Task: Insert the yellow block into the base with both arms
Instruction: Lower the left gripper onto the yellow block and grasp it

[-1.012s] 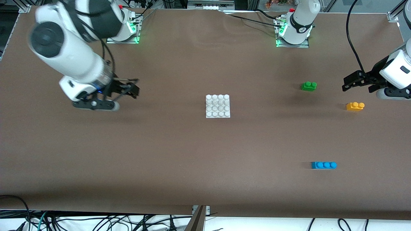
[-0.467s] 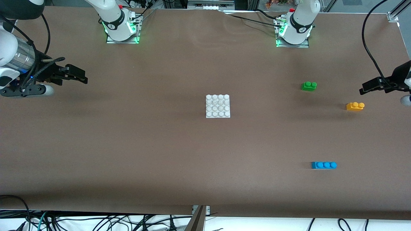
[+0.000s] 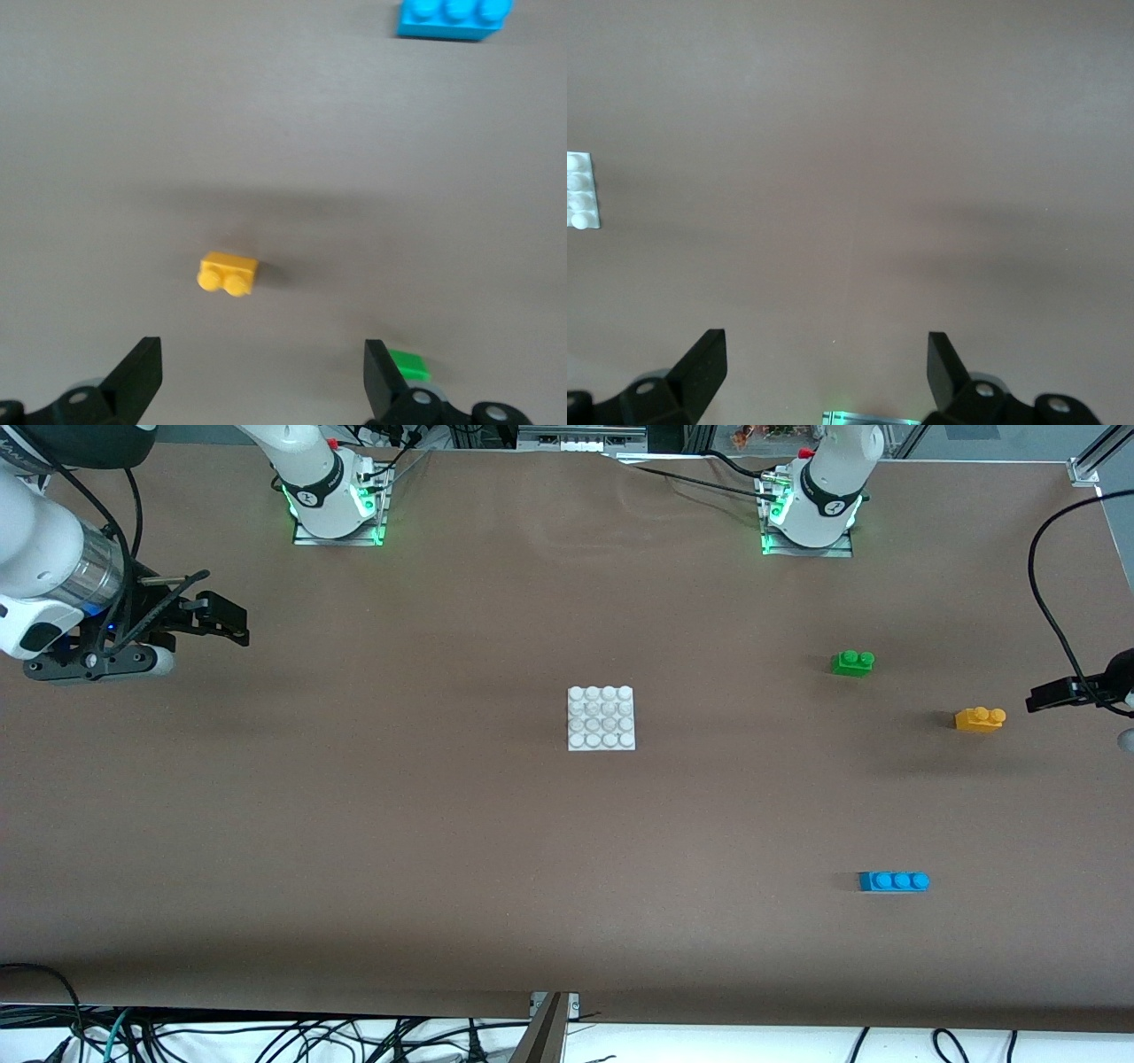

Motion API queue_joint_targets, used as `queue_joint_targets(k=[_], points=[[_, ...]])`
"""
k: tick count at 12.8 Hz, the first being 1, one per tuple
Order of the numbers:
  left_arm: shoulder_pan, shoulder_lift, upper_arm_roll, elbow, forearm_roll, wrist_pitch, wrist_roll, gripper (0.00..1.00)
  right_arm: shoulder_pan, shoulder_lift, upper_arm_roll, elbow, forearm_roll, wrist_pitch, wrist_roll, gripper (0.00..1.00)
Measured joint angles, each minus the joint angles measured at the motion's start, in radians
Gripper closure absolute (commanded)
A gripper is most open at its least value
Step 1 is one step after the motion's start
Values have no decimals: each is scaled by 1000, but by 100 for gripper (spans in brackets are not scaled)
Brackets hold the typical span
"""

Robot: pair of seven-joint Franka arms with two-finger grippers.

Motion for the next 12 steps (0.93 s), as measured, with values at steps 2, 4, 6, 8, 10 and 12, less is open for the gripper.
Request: queue_joint_targets(k=[2, 4, 6, 8, 10, 12], points=[[54, 3, 1, -86, 4, 138, 70, 0, 0, -5, 0, 0, -7, 0, 0, 0], [111, 5, 2, -190, 4, 290, 131, 0, -2, -8, -2, 9, -18, 2, 0, 0], [146, 7, 2, -281, 4, 419, 165, 0, -8, -8, -8, 33, -24, 2, 0, 0], [155, 12, 1, -359, 4, 516, 170, 0, -10, -9, -20, 53, -27, 2, 0, 0], [156, 32, -2, -412, 4, 585, 174, 0, -11, -9, -23, 62, -46, 2, 2, 0], [173, 75, -2, -438, 4, 652, 204, 0, -10, -9, -22, 62, -59, 2, 10, 0]])
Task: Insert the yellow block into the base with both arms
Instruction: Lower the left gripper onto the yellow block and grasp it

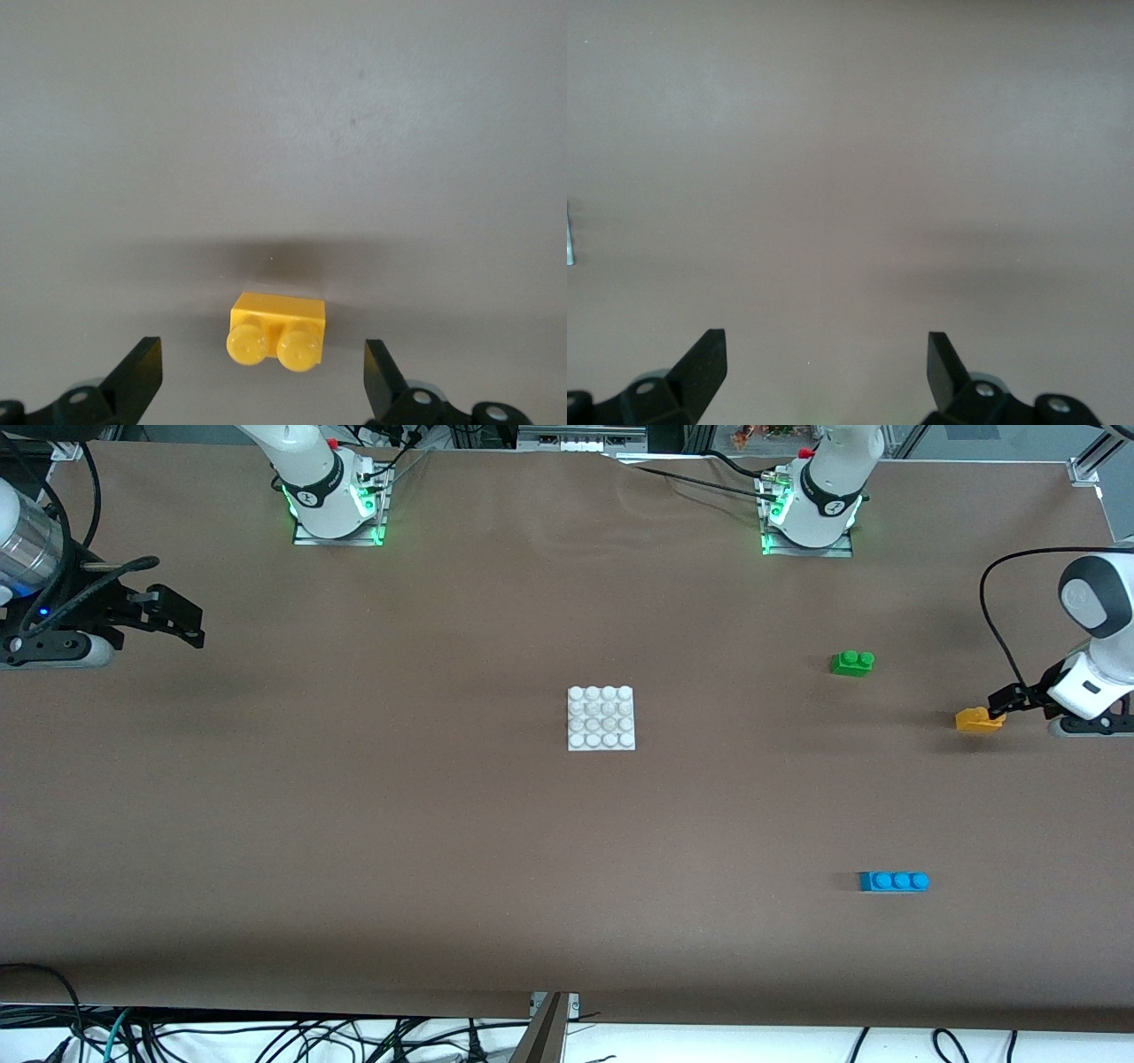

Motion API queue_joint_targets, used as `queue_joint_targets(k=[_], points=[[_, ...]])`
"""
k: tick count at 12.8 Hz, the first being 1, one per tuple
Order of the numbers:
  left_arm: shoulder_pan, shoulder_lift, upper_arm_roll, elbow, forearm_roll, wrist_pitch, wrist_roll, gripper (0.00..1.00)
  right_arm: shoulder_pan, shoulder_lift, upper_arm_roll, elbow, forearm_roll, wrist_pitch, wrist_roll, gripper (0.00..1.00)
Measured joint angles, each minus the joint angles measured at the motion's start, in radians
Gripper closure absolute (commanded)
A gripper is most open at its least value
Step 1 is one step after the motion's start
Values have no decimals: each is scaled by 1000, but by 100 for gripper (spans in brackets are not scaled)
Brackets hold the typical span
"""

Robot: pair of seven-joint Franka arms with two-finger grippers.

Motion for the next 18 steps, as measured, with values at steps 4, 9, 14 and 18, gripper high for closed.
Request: queue_joint_targets(k=[4, 9, 14, 18], points=[[36, 78, 0, -31, 0, 100, 26, 0, 0, 1, 0, 0, -1, 0, 5, 0], [35, 86, -7, -39, 0, 103, 27, 21, 0, 1, 0, 0, -1, 2, 6, 0], [35, 83, -11, -41, 0, 102, 39, 64, 0, 1, 0, 0, 0, 2, 6, 0], [35, 82, -18, -36, 0, 102, 39, 66, 0, 1, 0, 0, -1, 2, 7, 0]])
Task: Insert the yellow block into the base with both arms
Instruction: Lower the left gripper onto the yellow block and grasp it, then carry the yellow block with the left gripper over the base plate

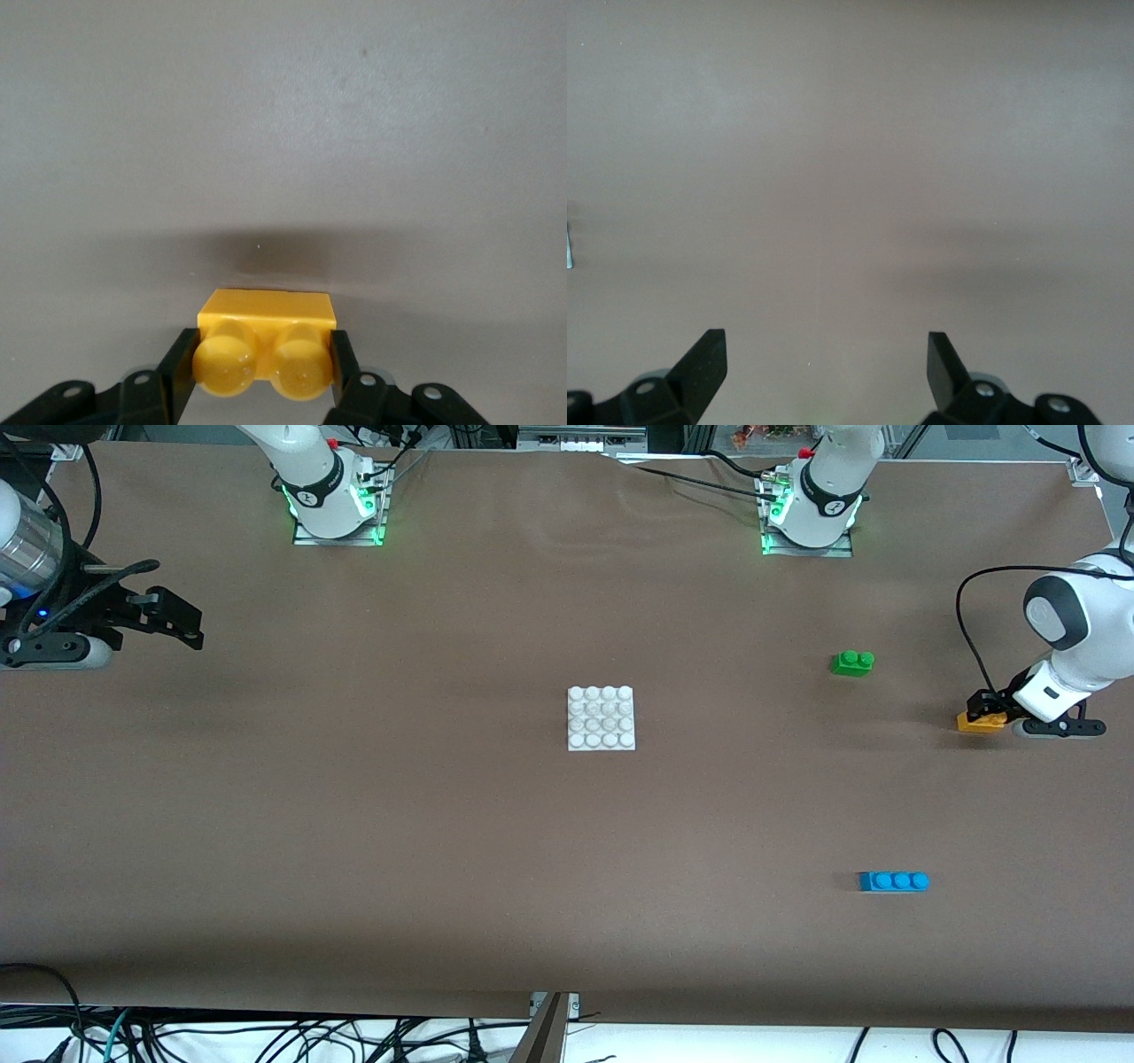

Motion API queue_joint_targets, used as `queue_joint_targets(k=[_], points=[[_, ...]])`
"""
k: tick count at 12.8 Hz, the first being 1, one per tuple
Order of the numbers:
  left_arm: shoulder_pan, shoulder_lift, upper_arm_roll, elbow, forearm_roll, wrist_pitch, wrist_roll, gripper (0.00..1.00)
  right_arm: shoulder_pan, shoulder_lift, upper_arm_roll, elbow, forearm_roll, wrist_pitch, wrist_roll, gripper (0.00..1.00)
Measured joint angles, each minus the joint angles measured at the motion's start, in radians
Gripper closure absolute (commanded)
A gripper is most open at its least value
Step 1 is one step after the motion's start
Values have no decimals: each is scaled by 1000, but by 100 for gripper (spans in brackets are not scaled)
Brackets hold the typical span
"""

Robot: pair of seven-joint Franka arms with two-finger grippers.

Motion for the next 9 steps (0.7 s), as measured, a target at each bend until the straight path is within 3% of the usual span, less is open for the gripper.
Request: queue_joint_targets(k=[2, 5, 9], points=[[0, -27, -28, 16, 0, -51, -2, 66, 0, 0, 0, 0, 0, 0, 0, 0], [0, -121, -113, 95, 0, -311, -48, 66, 0, 0, 0, 0, 0, 0, 0, 0], [-2, -190, -305, 211, -1, -579, -193, 66, 0, 0, 0, 0, 0, 0, 1, 0]])
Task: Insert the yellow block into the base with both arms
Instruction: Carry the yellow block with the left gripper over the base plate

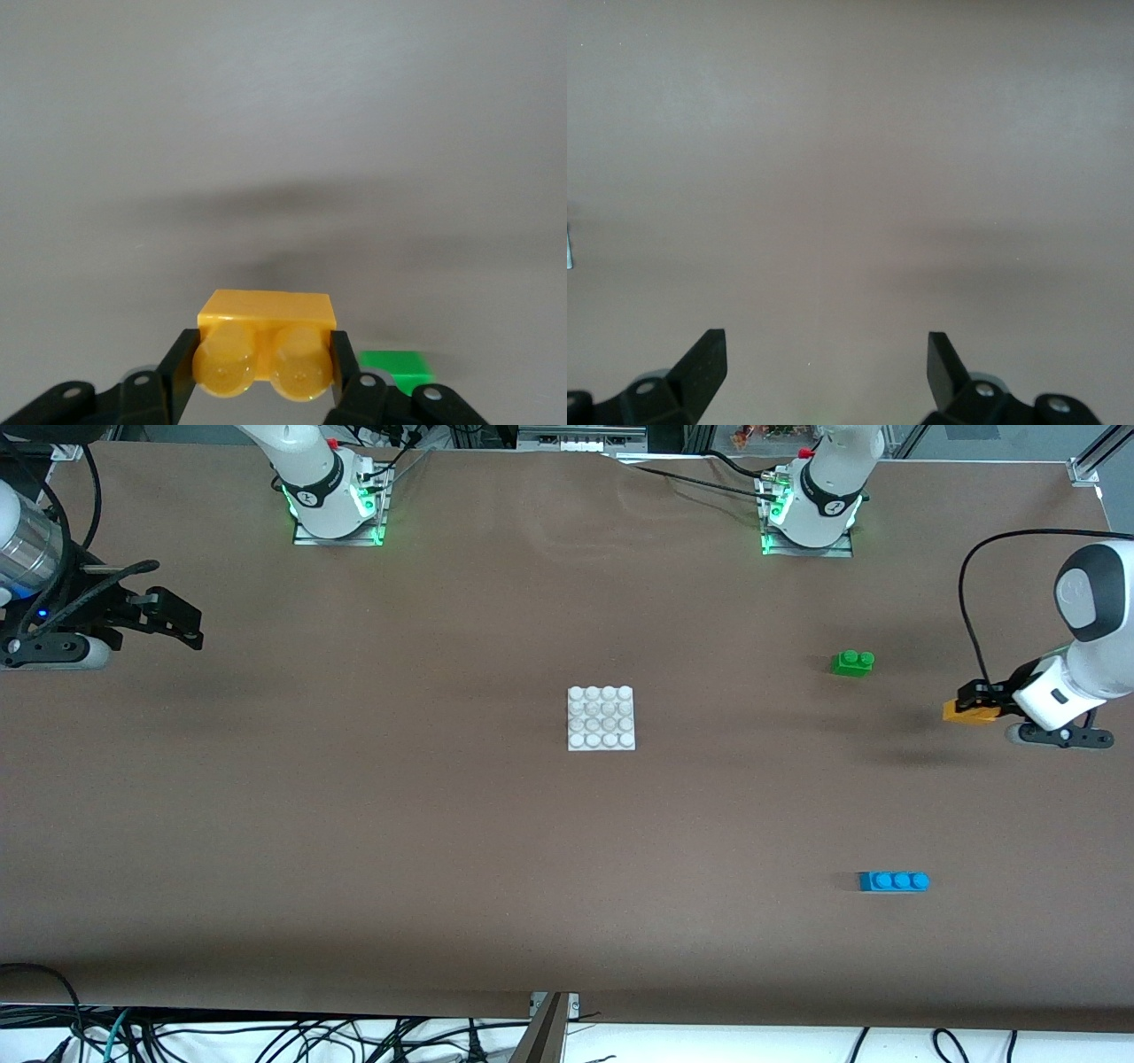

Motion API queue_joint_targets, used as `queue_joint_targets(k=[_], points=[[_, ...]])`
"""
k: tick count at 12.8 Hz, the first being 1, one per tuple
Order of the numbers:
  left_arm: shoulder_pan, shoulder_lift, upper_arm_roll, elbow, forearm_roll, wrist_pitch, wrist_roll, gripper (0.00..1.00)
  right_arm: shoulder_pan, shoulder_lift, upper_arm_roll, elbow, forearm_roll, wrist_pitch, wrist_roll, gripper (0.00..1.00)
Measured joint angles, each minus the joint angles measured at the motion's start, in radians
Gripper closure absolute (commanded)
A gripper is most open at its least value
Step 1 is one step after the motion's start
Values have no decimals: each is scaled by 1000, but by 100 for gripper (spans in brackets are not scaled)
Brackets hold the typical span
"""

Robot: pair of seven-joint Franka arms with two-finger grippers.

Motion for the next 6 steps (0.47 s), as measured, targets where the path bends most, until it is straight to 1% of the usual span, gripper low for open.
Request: queue_joint_targets(k=[3, 6], points=[[-1, 0, -163, 35, -50, -27, -163, 66, 0, 0, 0, 0, 0, 0, 0, 0], [-16, 8, -345, 61, -63, -45, -433, 67, 0, 0, 0, 0, 0, 0, 0, 0]])
